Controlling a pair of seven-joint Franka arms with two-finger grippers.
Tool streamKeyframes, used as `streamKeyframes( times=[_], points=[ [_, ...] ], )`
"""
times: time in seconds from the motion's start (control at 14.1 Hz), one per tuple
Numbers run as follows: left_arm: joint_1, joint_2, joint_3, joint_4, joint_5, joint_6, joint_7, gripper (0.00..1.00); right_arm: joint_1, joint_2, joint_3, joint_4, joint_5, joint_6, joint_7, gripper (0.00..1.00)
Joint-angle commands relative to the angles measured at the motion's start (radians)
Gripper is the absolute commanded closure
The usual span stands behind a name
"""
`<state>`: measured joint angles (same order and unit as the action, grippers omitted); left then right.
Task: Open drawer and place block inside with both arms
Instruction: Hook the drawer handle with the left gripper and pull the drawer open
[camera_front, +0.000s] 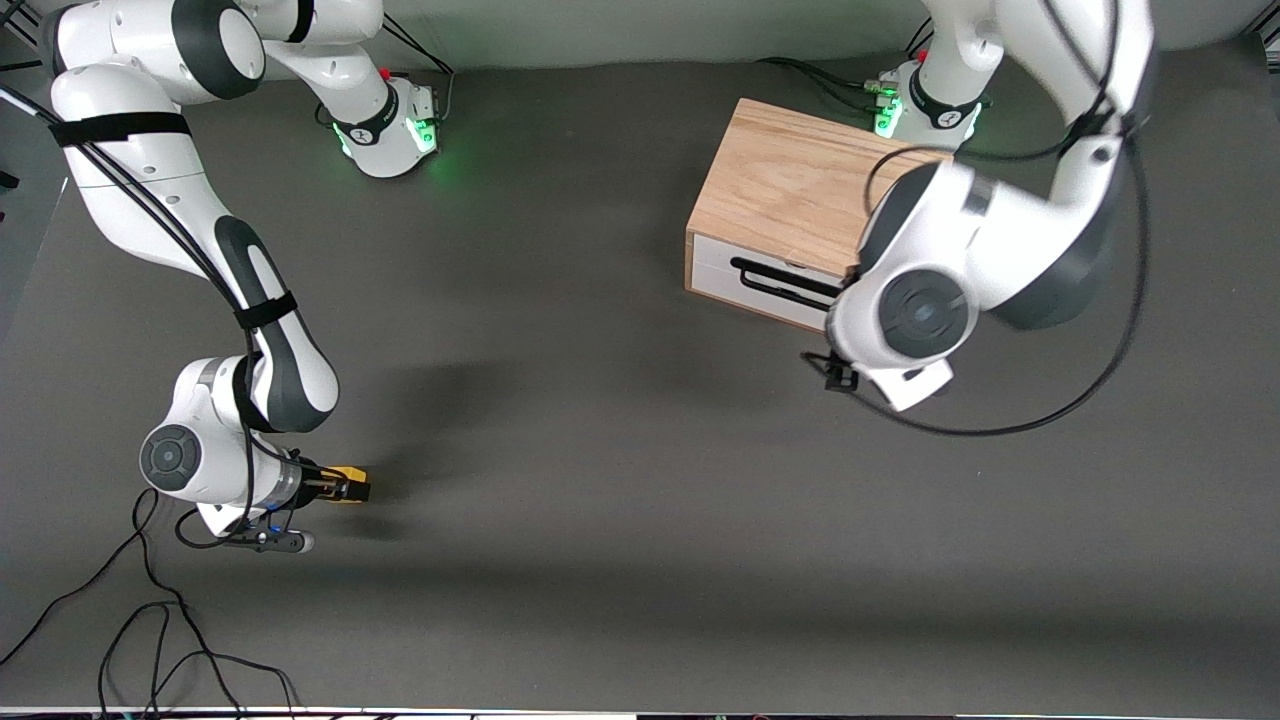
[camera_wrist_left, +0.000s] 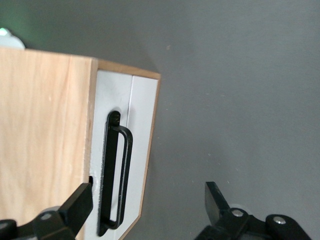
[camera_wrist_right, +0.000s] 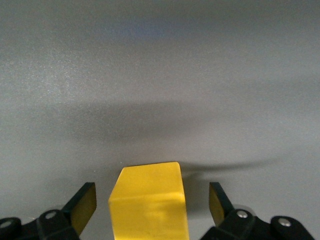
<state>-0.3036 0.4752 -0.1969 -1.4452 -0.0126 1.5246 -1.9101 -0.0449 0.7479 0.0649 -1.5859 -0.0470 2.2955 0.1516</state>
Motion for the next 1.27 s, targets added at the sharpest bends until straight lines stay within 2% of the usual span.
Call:
streamKeyframes(
  times=[0.0,0.28,0.35,0.57,0.71,1.2],
  points=[
    [-0.023,0.036,0.011,-0.017,0.006,-0.015,-0.063,0.00,0.002,0.001,0.001,-0.008,-0.017,0.024,0.017,0.09],
    [-0.074,0.053,0.011,-0.063,0.026,0.006,-0.037,0.00,0.000,0.010,0.001,-0.009,-0.017,0.024,0.014,0.17],
    [-0.093,0.053,0.011,-0.064,0.045,0.008,0.015,0.00,0.000,0.010,0.001,-0.009,-0.017,0.024,0.013,0.27],
    [-0.106,0.053,0.011,-0.092,0.046,0.040,0.072,0.00,-0.001,0.010,0.001,-0.009,-0.017,0.024,-0.001,0.77],
    [-0.100,0.045,0.010,-0.119,0.043,0.054,0.126,0.00,0.000,0.010,0.001,-0.009,-0.017,0.024,-0.001,0.98],
    [-0.048,0.059,0.011,-0.147,0.002,0.060,0.224,0.00,-0.003,-0.004,0.000,-0.005,-0.017,0.019,-0.003,1.00]
  ],
)
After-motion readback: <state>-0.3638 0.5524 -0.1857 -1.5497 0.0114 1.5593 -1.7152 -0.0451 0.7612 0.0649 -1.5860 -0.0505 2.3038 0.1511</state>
